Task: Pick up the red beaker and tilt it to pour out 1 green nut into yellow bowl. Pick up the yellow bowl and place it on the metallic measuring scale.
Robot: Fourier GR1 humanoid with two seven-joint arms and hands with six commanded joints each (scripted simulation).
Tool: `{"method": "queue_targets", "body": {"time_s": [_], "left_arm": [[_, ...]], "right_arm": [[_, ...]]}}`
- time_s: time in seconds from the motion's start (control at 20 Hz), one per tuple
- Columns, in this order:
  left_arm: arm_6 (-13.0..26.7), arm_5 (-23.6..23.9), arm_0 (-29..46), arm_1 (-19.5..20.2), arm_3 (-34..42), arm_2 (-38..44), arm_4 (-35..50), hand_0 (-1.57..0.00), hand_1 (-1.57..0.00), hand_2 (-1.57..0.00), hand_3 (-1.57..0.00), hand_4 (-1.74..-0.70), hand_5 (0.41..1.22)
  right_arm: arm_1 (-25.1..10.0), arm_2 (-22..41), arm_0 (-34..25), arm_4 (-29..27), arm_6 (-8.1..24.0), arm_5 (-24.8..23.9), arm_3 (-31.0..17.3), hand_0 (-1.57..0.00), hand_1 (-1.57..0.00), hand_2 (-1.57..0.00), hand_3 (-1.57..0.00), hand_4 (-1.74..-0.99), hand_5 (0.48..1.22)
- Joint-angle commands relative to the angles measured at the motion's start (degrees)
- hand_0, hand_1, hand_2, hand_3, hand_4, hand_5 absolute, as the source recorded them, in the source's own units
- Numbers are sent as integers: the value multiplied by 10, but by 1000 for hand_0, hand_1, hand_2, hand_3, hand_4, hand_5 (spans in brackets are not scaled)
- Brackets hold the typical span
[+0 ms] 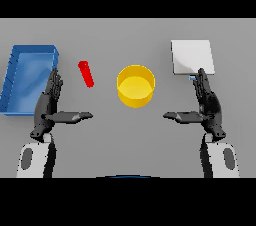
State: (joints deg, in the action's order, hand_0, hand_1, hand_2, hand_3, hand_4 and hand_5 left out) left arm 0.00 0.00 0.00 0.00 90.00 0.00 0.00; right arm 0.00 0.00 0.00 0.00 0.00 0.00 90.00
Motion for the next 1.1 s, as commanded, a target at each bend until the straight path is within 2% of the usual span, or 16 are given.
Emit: {"method": "queue_targets", "body": {"time_s": [0.0,0.25,0.3,0.35,0.45,0.5,0.65,0.7,0.8,0.95,1.05], "left_arm": [[0,1,0,-1,0,-1,0,1,1,1,1,-1141,660],[-1,4,5,-8,0,-8,-7,1,1,1,1,-1141,660],[-17,-2,25,8,31,-32,-37,1,1,1,1,-1141,660],[-21,-7,46,21,62,-48,-55,1,1,1,1,-1143,660],[1,-7,67,29,104,-71,-80,1,1,1,1,-1142,662],[16,-6,67,31,113,-75,-86,1,1,1,1,-1138,660],[45,-9,71,30,118,-86,-94,1,1,1,1,-1139,652],[49,-10,70,30,114,-88,-97,1,1,1,1,-1137,650],[62,-8,39,28,72,-76,-94,1,1,1,1,-1136,648],[60,-10,-5,28,22,-61,-88,1,1,1,1,-1158,645],[43,-16,-45,36,-36,-39,-77,1,1,1,1,-1178,650]], "right_arm": [[1,0,-1,0,1,-1,0,1,1,1,1,-1071,578],[6,6,-1,6,-2,-3,-4,1,1,1,1,-1071,578],[-20,28,13,71,-40,-22,16,1,1,1,1,-1071,578],[-27,48,21,114,-59,-35,29,1,1,1,1,-1072,577],[-35,71,36,157,-63,-46,52,1,1,1,1,-1064,577],[-34,76,38,167,-55,-48,55,1,1,1,1,-1071,581],[-35,76,37,153,-46,-34,63,1,1,1,1,-1118,600],[-37,74,40,148,-53,-30,63,1,1,1,1,-1131,607],[-36,74,36,140,-54,-23,66,1,1,1,1,-1163,624],[-39,67,35,118,-47,-9,68,1,1,1,1,-1197,627],[-36,68,35,117,-50,-8,63,1,1,1,1,-1215,628]]}}
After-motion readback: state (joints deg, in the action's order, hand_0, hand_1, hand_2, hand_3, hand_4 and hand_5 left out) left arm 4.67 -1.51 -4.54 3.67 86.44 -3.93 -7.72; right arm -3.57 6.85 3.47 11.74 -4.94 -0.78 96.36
